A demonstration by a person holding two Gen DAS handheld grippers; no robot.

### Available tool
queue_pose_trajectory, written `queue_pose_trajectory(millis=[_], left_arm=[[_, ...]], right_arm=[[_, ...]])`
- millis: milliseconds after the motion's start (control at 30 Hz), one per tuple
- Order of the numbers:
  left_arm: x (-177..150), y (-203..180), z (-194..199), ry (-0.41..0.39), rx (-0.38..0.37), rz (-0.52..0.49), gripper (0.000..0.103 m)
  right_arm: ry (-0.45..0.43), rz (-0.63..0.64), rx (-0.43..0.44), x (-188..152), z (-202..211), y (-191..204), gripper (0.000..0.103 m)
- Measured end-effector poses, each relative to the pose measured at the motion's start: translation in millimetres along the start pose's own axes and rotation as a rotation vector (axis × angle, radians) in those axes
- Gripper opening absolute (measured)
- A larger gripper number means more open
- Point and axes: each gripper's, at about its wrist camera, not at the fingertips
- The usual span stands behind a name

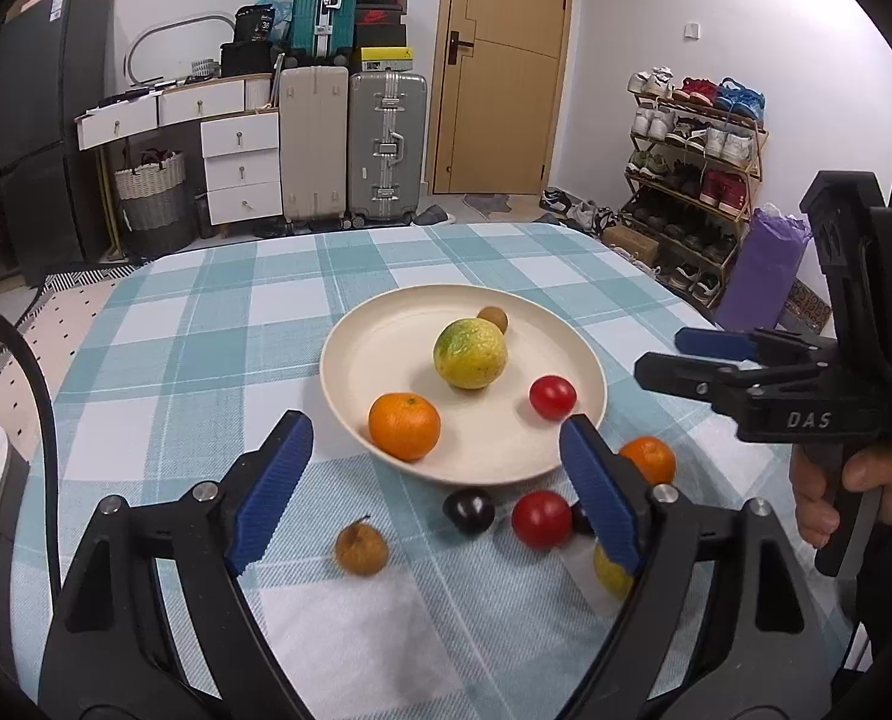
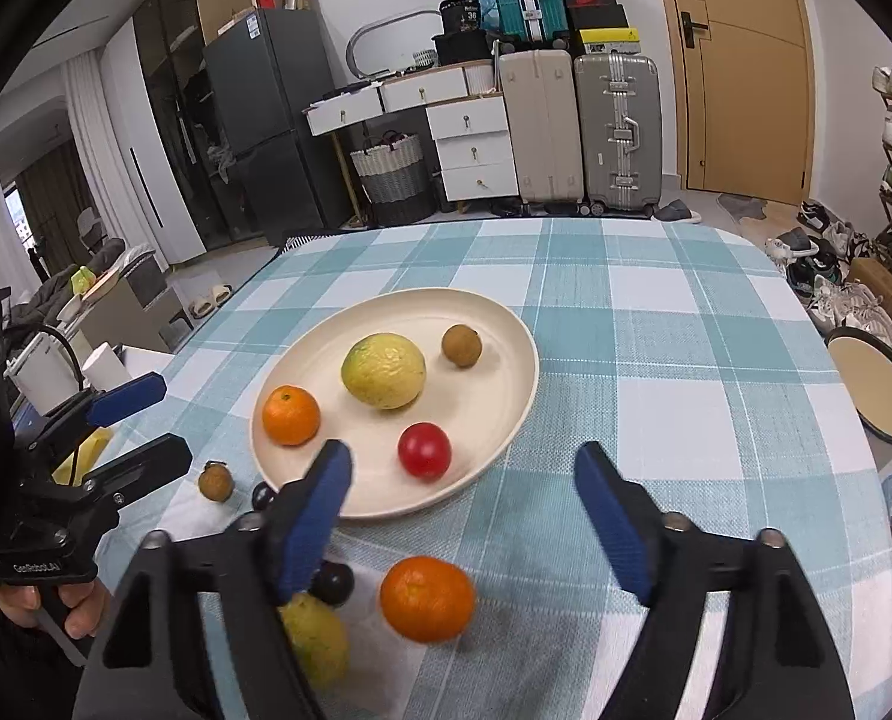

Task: Organize fruits
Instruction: 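Open the right gripper over the plate while the left gripper releases the green citrus, then withdraw both tools from the plate toward the remaining fruits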

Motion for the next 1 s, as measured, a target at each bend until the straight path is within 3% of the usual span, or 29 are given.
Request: queue_pose_trajectory(millis=[100,200,467,1000], left_arm=[[-6,4,13,0.001,0.007,0.01,0.088],[-12,7,24,-0.008,0.018,0.021,0.102],[-22,14,35,-0.005,0.034,0.069,0.102],[-33,22,6,0.099,0.087,0.065,0.102]], right_arm=[[-0.007,-0.003,-0.01,-5,8,4,0.095],[-0.016,0.008,-0.016,-10,15,10,0.102],[-0.012,0.027,-0.038,-18,26,13,0.103],[0.057,0.019,-0.06,-34,17,2,0.103]])
Point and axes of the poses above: each gripper's, at about its wrist camera, not at the fingertips, and z roughly against the way its jaws point, y to its left, x to its top, and after that the axes turned 1 degree about -y, right-handed
